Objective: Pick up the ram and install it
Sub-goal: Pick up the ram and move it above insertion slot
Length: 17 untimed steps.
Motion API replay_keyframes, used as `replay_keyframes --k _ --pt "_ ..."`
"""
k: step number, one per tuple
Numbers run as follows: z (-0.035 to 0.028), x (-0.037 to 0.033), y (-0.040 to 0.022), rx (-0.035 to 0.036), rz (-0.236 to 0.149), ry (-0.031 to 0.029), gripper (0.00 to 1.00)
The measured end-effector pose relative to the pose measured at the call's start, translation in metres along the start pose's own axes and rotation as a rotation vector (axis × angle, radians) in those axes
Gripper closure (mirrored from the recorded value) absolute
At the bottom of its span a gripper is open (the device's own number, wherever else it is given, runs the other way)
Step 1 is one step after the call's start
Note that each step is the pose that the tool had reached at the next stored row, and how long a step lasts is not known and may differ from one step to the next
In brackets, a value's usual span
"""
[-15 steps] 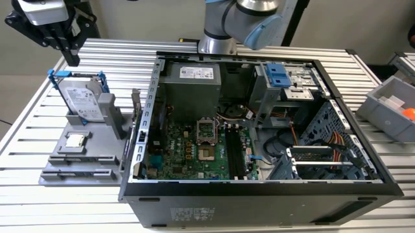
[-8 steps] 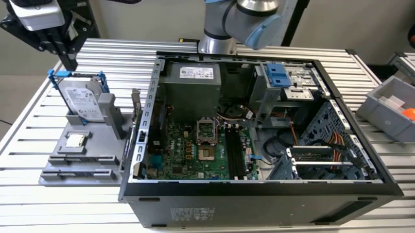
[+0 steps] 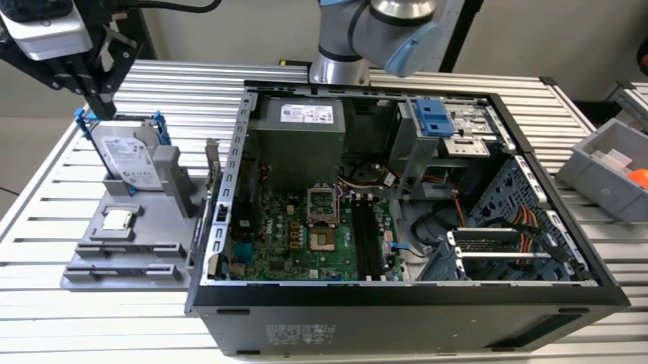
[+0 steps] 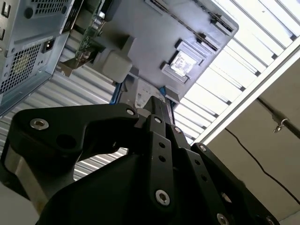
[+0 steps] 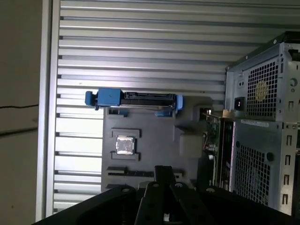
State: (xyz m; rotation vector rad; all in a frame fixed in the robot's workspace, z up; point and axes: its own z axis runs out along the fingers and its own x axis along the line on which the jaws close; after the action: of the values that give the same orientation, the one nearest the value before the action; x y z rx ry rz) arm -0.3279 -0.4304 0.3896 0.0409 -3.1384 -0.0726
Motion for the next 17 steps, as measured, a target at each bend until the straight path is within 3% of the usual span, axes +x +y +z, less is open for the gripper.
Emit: replay_keyframes --k 17 --pt "-0.0008 0.0051 -0.0313 0.0000 0.002 -0.0001 1.00"
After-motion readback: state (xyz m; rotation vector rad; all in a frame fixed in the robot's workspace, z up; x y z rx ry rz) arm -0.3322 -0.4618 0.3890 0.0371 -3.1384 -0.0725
